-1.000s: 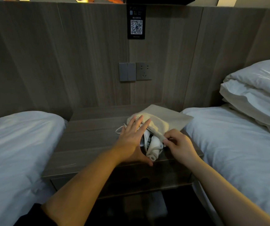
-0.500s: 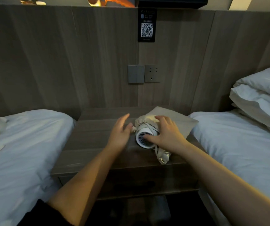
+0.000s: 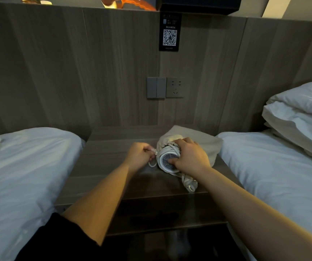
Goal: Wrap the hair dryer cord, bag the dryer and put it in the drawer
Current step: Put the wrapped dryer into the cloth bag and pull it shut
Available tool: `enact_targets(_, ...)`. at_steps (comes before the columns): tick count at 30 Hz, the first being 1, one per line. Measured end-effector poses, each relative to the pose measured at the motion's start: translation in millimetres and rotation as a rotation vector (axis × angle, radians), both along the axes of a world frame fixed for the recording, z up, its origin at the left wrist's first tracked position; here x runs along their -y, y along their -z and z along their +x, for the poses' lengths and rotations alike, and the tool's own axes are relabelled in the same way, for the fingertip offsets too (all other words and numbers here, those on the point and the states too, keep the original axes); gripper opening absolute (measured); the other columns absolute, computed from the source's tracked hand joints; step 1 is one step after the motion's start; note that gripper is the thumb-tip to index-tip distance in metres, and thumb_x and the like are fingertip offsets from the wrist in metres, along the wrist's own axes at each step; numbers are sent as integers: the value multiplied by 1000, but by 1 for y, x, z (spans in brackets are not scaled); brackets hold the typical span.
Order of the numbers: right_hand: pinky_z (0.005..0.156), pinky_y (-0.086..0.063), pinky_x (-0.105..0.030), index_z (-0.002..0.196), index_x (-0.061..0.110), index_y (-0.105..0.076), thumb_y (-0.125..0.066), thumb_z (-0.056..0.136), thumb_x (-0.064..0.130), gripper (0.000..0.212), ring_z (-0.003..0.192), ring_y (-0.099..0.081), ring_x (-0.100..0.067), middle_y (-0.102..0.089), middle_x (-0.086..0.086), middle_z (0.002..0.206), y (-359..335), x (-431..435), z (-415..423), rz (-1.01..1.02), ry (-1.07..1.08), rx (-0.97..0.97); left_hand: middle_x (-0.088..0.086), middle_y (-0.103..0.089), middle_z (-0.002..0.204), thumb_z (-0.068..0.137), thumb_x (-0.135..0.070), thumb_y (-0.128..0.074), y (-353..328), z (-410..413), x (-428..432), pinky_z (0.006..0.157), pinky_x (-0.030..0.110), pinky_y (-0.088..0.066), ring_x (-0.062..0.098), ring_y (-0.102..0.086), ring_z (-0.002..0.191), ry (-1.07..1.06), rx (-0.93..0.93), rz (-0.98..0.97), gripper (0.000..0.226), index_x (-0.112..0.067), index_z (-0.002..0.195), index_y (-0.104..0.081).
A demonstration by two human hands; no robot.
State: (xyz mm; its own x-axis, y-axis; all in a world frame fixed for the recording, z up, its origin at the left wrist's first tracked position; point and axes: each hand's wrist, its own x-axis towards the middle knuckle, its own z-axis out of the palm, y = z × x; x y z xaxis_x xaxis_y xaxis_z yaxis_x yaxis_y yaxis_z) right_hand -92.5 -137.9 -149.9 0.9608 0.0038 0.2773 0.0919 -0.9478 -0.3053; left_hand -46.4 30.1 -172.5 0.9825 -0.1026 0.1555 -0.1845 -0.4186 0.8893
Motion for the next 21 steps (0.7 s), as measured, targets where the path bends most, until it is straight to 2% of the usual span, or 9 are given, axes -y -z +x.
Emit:
enact_targets(3, 78, -49, -37, 119, 21, -51, -72, 74, 41, 54, 108, -53, -27, -51, -5, 119, -4, -1, 0, -13, 4, 30, 3, -57, 55, 84, 11, -54, -1, -4, -6, 46, 7, -41, -4, -52, 40, 33, -18, -25, 14, 7, 80, -67)
enact_targets(7, 61, -43, -34, 113, 18, -51, -73, 75, 27, 45, 92, -60, -29, -51, -5, 114, -8, -7, 0, -72, 19, 57, -6, -58, 46, 87, 11, -52, 2, -8, -18, 45, 9, -43, -2, -53, 40, 123, -97, -36, 29, -8, 68, -61)
enact_targets(9, 60, -41, -35, 111, 17, -50, -70, 76, 23, 40, 93, -59, -31, -50, -7, 114, -8, -12, 0, -122, 3, 61, -1, -60, 55, 87, 8, -53, 2, -10, -21, 48, 8, -43, -2, -54, 44, 107, -87, 17, 28, -11, 68, -62)
enact_targets(11, 63, -42, -36, 112, 16, -49, -69, 77, 26, 42, 103, -55, -30, -48, -7, 116, -8, -14, 2, -143, -37, 34, 2, -61, 64, 87, 3, -55, 2, -13, -20, 53, 8, -44, 3, -57, 56, 95, -50, 95, 21, -10, 75, -64)
enact_targets(13, 81, -47, -40, 121, 18, -47, -73, 72, 40, 60, 115, -46, -29, -45, -7, 124, -10, -9, 3, -122, -111, -64, 2, -60, 67, 87, -2, -57, 1, -15, -18, 58, 16, -43, 9, -55, 62, 111, -12, 165, 17, -15, 78, -63)
enact_targets(15, 98, -42, -43, 131, 20, -44, -73, 68, 52, 76, 122, -38, -29, -42, -7, 131, -13, -4, 1, -50, -160, -127, 3, -57, 66, 87, -7, -59, 2, -15, -15, 59, 21, -40, 12, -51, 61, 106, 13, 157, 14, -18, 78, -61)
enact_targets(16, 102, -39, -42, 132, 20, -45, -72, 69, 53, 76, 124, -38, -29, -42, -8, 132, -14, -3, 0, -3, -178, -102, 3, -55, 65, 87, -10, -60, 1, -15, -13, 58, 22, -39, 12, -49, 60, 91, 25, 132, 10, -17, 81, -61)
enact_targets(17, 103, -37, -39, 131, 20, -47, -71, 72, 50, 71, 124, -39, -28, -43, -8, 132, -14, -3, -1, 43, -201, -49, 3, -54, 66, 87, -13, -61, 1, -15, -11, 60, 22, -40, 12, -50, 61, 77, 34, 111, 3, -16, 85, -62)
enact_targets(21, 94, -39, -28, 115, 18, -64, -69, 80, 30, 37, 115, -47, -21, -52, -4, 119, -15, -7, -6, 49, -276, 67, 5, -61, 76, 82, -19, -69, -7, -11, 0, 68, 22, -46, 12, -57, 70, 39, 61, 62, 13, -12, 92, -66)
